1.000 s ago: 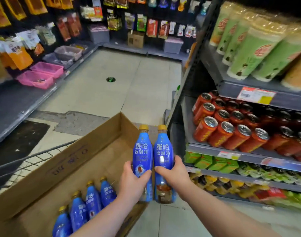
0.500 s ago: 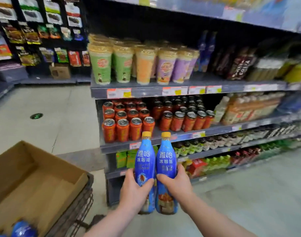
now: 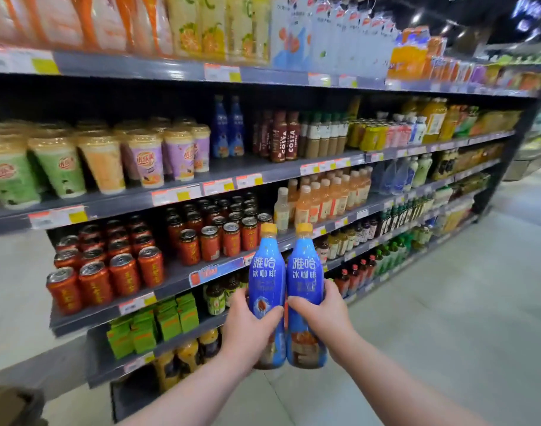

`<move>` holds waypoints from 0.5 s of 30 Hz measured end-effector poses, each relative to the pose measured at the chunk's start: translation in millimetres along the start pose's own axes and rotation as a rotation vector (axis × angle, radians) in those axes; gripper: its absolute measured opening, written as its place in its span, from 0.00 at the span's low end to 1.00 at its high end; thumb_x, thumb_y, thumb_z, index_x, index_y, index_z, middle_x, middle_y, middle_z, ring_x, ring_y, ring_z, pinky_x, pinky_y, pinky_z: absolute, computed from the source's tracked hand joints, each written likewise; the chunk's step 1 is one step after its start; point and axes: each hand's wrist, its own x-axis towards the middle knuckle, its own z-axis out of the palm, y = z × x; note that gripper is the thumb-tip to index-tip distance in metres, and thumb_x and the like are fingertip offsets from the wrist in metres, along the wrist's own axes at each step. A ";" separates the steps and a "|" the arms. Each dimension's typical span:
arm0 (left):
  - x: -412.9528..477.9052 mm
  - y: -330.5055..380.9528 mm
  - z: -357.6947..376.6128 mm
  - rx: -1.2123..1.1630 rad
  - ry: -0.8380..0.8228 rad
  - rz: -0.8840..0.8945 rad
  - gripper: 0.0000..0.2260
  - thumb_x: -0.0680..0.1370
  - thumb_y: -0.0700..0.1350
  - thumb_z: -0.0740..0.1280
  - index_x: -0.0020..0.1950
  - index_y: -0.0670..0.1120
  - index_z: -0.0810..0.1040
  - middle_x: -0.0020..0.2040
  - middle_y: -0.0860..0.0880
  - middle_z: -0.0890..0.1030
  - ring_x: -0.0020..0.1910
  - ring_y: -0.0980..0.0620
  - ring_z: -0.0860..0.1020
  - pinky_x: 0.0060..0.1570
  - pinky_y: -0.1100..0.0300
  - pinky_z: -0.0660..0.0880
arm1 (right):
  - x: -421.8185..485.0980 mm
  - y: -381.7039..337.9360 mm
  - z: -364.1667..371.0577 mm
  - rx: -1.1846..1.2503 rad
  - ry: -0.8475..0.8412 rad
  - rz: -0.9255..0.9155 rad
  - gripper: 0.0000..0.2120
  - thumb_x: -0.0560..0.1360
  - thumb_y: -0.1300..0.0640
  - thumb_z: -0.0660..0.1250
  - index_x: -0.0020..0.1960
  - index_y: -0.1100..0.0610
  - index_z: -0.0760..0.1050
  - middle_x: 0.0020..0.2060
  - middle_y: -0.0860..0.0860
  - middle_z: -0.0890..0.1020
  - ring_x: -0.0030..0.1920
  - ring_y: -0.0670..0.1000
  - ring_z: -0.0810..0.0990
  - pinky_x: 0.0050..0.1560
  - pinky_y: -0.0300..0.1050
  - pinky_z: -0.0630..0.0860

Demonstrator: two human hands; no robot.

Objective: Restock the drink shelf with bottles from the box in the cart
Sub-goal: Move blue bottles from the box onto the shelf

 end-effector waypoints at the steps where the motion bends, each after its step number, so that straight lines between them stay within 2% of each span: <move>1: 2.3 5.3 6.7 0.002 -0.012 0.012 0.21 0.67 0.45 0.76 0.53 0.50 0.69 0.45 0.56 0.77 0.43 0.56 0.77 0.44 0.59 0.71 | 3.9 -0.9 -6.9 0.008 0.014 0.001 0.20 0.64 0.57 0.75 0.51 0.51 0.71 0.44 0.46 0.81 0.43 0.46 0.81 0.49 0.49 0.79; 4: 13.6 16.4 23.4 -0.008 -0.047 0.050 0.21 0.67 0.44 0.76 0.53 0.49 0.69 0.45 0.56 0.76 0.42 0.61 0.75 0.39 0.65 0.69 | 17.6 -2.6 -22.6 0.033 0.049 0.001 0.20 0.64 0.55 0.75 0.53 0.51 0.71 0.43 0.46 0.81 0.44 0.46 0.81 0.50 0.50 0.79; 7: 30.1 23.8 41.4 -0.011 -0.063 0.059 0.22 0.67 0.44 0.76 0.54 0.50 0.68 0.45 0.55 0.76 0.43 0.57 0.76 0.43 0.60 0.69 | 36.1 -3.5 -33.9 0.046 0.080 0.000 0.22 0.64 0.55 0.74 0.54 0.51 0.70 0.44 0.45 0.80 0.45 0.46 0.81 0.50 0.49 0.79; 9: 44.5 28.3 53.5 -0.026 -0.071 0.064 0.22 0.67 0.44 0.76 0.54 0.52 0.68 0.45 0.56 0.77 0.43 0.57 0.77 0.44 0.60 0.70 | 52.0 -4.7 -39.8 0.044 0.098 -0.007 0.20 0.63 0.54 0.75 0.51 0.48 0.70 0.43 0.45 0.80 0.43 0.44 0.80 0.46 0.46 0.79; 12: 73.8 35.9 70.6 -0.045 -0.089 0.106 0.19 0.67 0.45 0.75 0.49 0.54 0.68 0.44 0.59 0.77 0.41 0.65 0.76 0.38 0.67 0.70 | 84.1 -10.6 -46.7 0.032 0.117 -0.032 0.17 0.64 0.54 0.75 0.46 0.47 0.69 0.42 0.43 0.80 0.41 0.43 0.80 0.42 0.42 0.78; 15: 115.1 44.0 85.7 -0.074 -0.095 0.128 0.17 0.67 0.44 0.75 0.46 0.53 0.68 0.44 0.55 0.79 0.42 0.58 0.78 0.42 0.60 0.74 | 125.7 -23.5 -47.0 0.011 0.119 -0.081 0.16 0.65 0.54 0.75 0.46 0.47 0.69 0.41 0.41 0.79 0.37 0.37 0.79 0.33 0.32 0.73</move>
